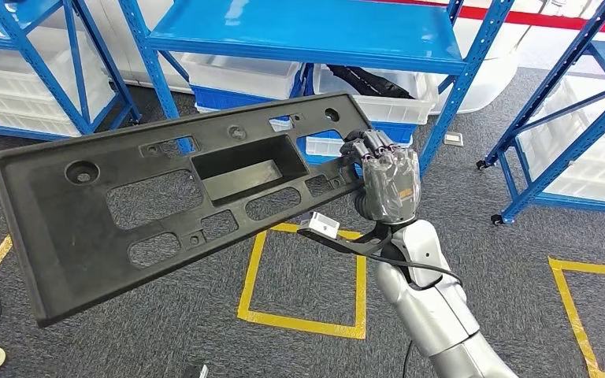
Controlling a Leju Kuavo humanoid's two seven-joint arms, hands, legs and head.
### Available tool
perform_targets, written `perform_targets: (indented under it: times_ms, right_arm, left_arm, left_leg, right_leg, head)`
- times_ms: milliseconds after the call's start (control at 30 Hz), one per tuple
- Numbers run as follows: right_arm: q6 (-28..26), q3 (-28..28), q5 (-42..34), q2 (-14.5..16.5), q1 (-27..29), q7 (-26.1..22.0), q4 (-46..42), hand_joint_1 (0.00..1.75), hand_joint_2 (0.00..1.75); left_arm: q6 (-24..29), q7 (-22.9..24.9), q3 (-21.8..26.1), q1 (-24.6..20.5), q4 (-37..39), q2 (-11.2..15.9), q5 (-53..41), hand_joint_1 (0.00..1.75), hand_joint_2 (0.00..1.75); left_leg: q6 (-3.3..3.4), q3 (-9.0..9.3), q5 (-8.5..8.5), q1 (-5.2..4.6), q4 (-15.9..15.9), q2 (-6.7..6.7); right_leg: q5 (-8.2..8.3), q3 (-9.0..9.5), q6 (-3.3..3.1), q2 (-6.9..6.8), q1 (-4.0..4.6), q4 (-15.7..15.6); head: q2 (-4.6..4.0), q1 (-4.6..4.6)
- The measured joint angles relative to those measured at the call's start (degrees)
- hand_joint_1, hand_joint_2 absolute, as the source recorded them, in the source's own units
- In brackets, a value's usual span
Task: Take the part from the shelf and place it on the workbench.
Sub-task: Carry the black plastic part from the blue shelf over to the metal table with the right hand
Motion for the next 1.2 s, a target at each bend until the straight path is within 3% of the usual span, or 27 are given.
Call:
perform_targets:
  times_ms: [33, 67, 100, 167, 200, 267, 300, 367, 400, 433, 500, 533, 567, 600, 633, 667, 733, 800, 900, 933, 1000, 1067, 1100, 1133, 1200]
  right_arm:
    - [0.00, 0.01, 0.03, -0.05, 0.03, 0.00, 0.09, 1.75, 1.75]
    - [0.01, 0.02, 0.07, -0.10, 0.05, 0.01, 0.16, 1.75, 1.75]
    - [0.01, 0.03, 0.09, -0.16, 0.07, 0.01, 0.21, 1.75, 1.75]
    - [0.02, 0.04, 0.12, -0.22, 0.03, 0.02, 0.24, 1.75, 1.75]
    - [0.02, 0.05, 0.13, -0.20, -0.03, 0.02, 0.23, 1.75, 1.75]
    - [0.01, 0.07, 0.14, -0.16, -0.06, 0.02, 0.23, 1.75, 1.75]
    - [0.01, 0.08, 0.15, -0.16, -0.05, 0.02, 0.23, 1.75, 1.75]
    - [0.02, 0.12, 0.16, -0.14, -0.07, 0.02, 0.26, 1.75, 1.75]
    - [0.03, 0.15, 0.17, -0.09, -0.14, 0.02, 0.27, 1.75, 1.75]
    - [0.06, 0.17, 0.19, 0.00, -0.22, 0.03, 0.27, 1.75, 1.75]
    - [0.20, 0.19, 0.27, 0.13, -0.32, 0.08, 0.28, 1.75, 1.75]
    - [0.33, 0.20, 0.33, 0.16, -0.32, 0.10, 0.28, 1.75, 1.75]
    - [0.51, 0.21, 0.39, 0.16, -0.32, 0.14, 0.29, 1.75, 1.75]
    - [0.73, 0.22, 0.43, 0.16, -0.33, 0.17, 0.30, 1.75, 1.75]
    - [0.96, 0.24, 0.44, 0.17, -0.37, 0.25, 0.31, 1.75, 1.75]
    - [1.16, 0.26, 0.44, 0.18, -0.47, 0.37, 0.31, 1.75, 1.75]
    - [1.58, 0.30, 0.39, 0.25, -0.71, 0.74, 0.25, 1.75, 1.75]
    - [2.15, 0.34, -0.02, 0.36, -0.87, 1.09, 0.15, 1.75, 1.75]
    - [2.94, 0.32, -1.45, 0.39, -0.77, 1.08, -0.08, 1.75, 1.75]
    - [3.05, 0.30, -1.75, 0.36, -0.70, 1.02, -0.15, 1.75, 1.75]
    - [3.13, 0.28, -2.01, 0.30, -0.48, 0.94, -0.25, 1.75, 1.75]
    - [3.20, 0.26, -2.14, 0.21, 0.05, 0.87, -0.26, 1.75, 1.75]
    - [3.22, 0.23, -2.19, 0.15, 0.36, 0.79, -0.26, 1.75, 1.75]
    - [3.25, 0.21, -2.17, 0.09, 0.61, 0.69, -0.27, 1.75, 1.75]
    - [3.27, 0.14, -1.95, 0.03, 0.80, 0.55, -0.35, 1.75, 1.75]
  left_arm:
    - [-0.07, -0.01, 0.03, 0.01, 0.00, -0.03, -0.01, 0.00, 0.00]
    - [-0.09, -0.01, 0.05, 0.01, 0.00, -0.04, -0.01, 0.00, 0.00]
    - [-0.10, -0.02, 0.08, 0.01, 0.00, -0.03, -0.01, 0.00, 0.00]
    - [-0.09, -0.02, 0.10, 0.00, 0.00, -0.02, -0.02, 0.00, 0.00]
    - [-0.09, -0.04, 0.11, -0.03, 0.00, 0.00, -0.03, 0.00, 0.00]
    - [-0.08, -0.08, 0.14, -0.06, 0.01, 0.04, -0.03, 0.00, 0.00]
    - [-0.07, -0.10, 0.14, -0.06, 0.02, 0.06, -0.03, 0.00, 0.00]
    - [-0.05, -0.12, 0.15, -0.01, 0.03, 0.16, -0.03, 0.00, 0.00]
    - [-0.04, -0.14, 0.16, 0.02, 0.03, 0.22, -0.03, 0.00, 0.00]
    - [-0.04, -0.15, 0.18, 0.04, 0.04, 0.29, -0.03, 0.00, 0.00]
    - [-0.03, -0.18, 0.21, 0.11, 0.04, 0.42, -0.03, 0.00, 0.00]
    - [-0.03, -0.18, 0.22, 0.16, 0.04, 0.48, -0.03, 0.00, 0.00]
    - [-0.03, -0.20, 0.24, 0.23, 0.04, 0.52, -0.02, 0.00, 0.00]
    - [-0.03, -0.22, 0.26, 0.29, 0.04, 0.54, -0.02, 0.00, 0.00]
    - [-0.03, -0.26, 0.31, 0.34, 0.04, 0.54, -0.01, 0.00, 0.00]
    - [-0.03, -0.34, 0.38, 0.39, 0.04, 0.51, 0.00, 0.00, 0.00]
    - [-0.03, -0.56, 0.52, 0.44, 0.03, 0.38, 0.00, 0.00, 0.00]
    - [0.01, -0.70, 0.59, 0.54, 0.02, 0.16, -0.02, 0.00, 0.00]
    - [0.16, -0.70, 0.66, 0.72, 0.01, -0.19, -0.02, 0.00, 0.00]
    - [0.22, -0.70, 0.68, 0.76, 0.01, -0.29, -0.03, 0.00, 0.00]
    - [0.31, -0.72, 0.70, 0.85, 0.02, -0.39, -0.03, 0.00, 0.00]
    - [0.55, -0.91, 0.73, 0.95, 0.02, -0.41, -0.05, 0.00, 0.00]
    - [0.80, -1.09, 0.73, 1.01, 0.02, -0.41, -0.10, 0.00, 0.00]
    - [1.09, -1.32, 0.73, 1.06, 0.02, -0.43, -0.21, 0.00, 0.00]
    - [1.59, -1.89, 0.74, 1.14, 0.04, -0.38, -0.43, 0.00, 0.00]
  left_leg:
    - [-0.04, -0.98, 0.74, -0.01, 0.03, 0.02]
    - [-0.11, -2.00, 1.50, -0.01, 0.06, 0.05]
    - [-0.25, -3.02, 2.28, -0.01, 0.09, 0.08]
    - [-0.68, -4.76, 3.75, 0.01, 0.17, 0.10]
    - [-0.98, -5.46, 4.42, -0.07, 0.25, 0.07]
    - [-1.69, -6.03, 5.67, -0.26, 0.16, 0.01]
    - [-2.07, -6.10, 6.26, -0.31, -0.04, -0.01]
    - [-2.77, -6.21, 6.79, -0.12, -0.32, -0.09]
    - [-3.06, -6.58, 5.63, 0.02, 0.31, -0.15]
    - [-3.32, -7.20, 3.27, 0.11, 2.13, -0.21]
    - [-3.78, -8.93, -3.14, 0.19, 9.21, -0.26]
    - [-3.99, -9.58, -5.26, 0.19, 13.10, -0.28]
    - [-4.11, -9.64, -6.00, 0.20, 15.83, -0.27]
    - [-4.12, -8.87, -5.59, 0.21, 16.76, -0.26]
    - [-4.04, -6.90, -4.42, 0.22, 15.39, -0.26]
    - [-3.87, -4.05, -3.37, 0.24, 12.26, -0.26]
    - [-3.29, 1.68, -3.39, 0.11, 4.71, -0.38]
    - [-2.56, 3.71, -4.39, -0.29, 1.24, -0.47]
    - [-1.16, 3.25, -2.94, -0.32, 0.19, 0.29]
    - [-0.71, 2.98, -2.28, -0.18, -0.19, 0.69]
    - [-0.24, 2.08, -1.30, -0.11, -0.46, 1.48]
    - [-0.32, 1.12, -0.62, -0.13, -0.41, 2.33]
    - [-0.44, 0.73, -0.34, -0.12, -0.38, 2.78]
    - [-0.60, 0.44, -0.11, -0.08, -0.32, 3.25]
    - [-1.04, 0.09, 0.14, -0.11, -0.08, 4.19]
  right_leg:
    - [-1.45, -0.66, 0.20, 0.01, -0.03, 3.48]
    - [-1.74, -0.63, 0.68, 0.01, -0.06, 5.71]
    - [-0.95, 0.36, 1.32, 0.01, -0.09, 6.10]
    - [1.35, 5.26, 2.20, -0.01, -0.29, 1.00]
    - [1.34, 8.66, 2.14, 0.01, -0.24, -3.58]
    - [0.27, 12.48, 1.23, 0.20, 0.09, -9.92]
    - [-0.12, 12.90, 0.67, 0.30, 0.40, -11.15]
    - [0.68, 12.03, -0.48, 0.23, 0.14, -11.12]
    - [1.29, 11.70, -1.23, 0.13, -0.07, -11.14]
    - [2.05, 11.24, -1.90, 0.02, -0.32, -11.21]
    - [3.56, 9.91, -2.66, -0.05, -0.25, -11.11]
    - [4.27, 9.04, -2.70, -0.05, -0.14, -11.03]
    - [4.87, 8.17, -2.64, -0.04, -0.04, -10.91]
    - [5.40, 7.34, -2.54, -0.04, 0.02, -10.77]
    - [5.87, 6.55, -2.37, -0.03, 0.05, -10.59]
    - [6.26, 5.86, -2.18, -0.01, 0.07, -10.36]
    - [6.91, 4.89, -1.59, 0.05, 0.21, -10.06]
    - [7.52, 4.62, -0.85, 0.10, 0.32, -10.12]
    - [7.81, 3.70, 0.06, 0.30, 0.50, -9.62]
    - [6.77, 2.69, 0.05, 0.35, 0.56, -7.97]
    - [3.01, -0.26, -0.22, 0.34, 0.37, -1.43]
    - [0.24, -2.25, 0.13, 0.32, 0.11, 4.80]
    - [-0.01, -1.78, 0.55, 0.26, -0.04, 5.26]
    - [0.56, -0.09, 1.07, 0.07, -0.23, 3.35]
    - [2.58, 5.26, 1.89, -1.58, -0.52, -4.75]
  head:
    - [0.00, 0.02]
    - [0.00, 0.03]
    - [0.00, 0.07]
    - [0.00, 0.11]
    - [0.00, 0.14]
    - [0.00, 0.04]
    - [0.00, -0.04]
    - [0.00, -0.14]
    - [0.00, -0.23]
    - [0.00, -0.34]
    - [0.00, -0.51]
    - [0.00, -0.54]
    - [0.00, -0.52]
    - [0.00, -0.54]
    - [0.00, -0.54]
    - [0.00, -0.55]
    - [0.00, -0.48]
    - [0.00, -0.38]
    - [0.00, -0.36]
    - [0.00, -0.22]
    - [0.00, 0.15]
    - [0.00, 0.38]
    - [0.00, 0.40]
    - [0.00, 0.43]
    - [0.00, 0.47]
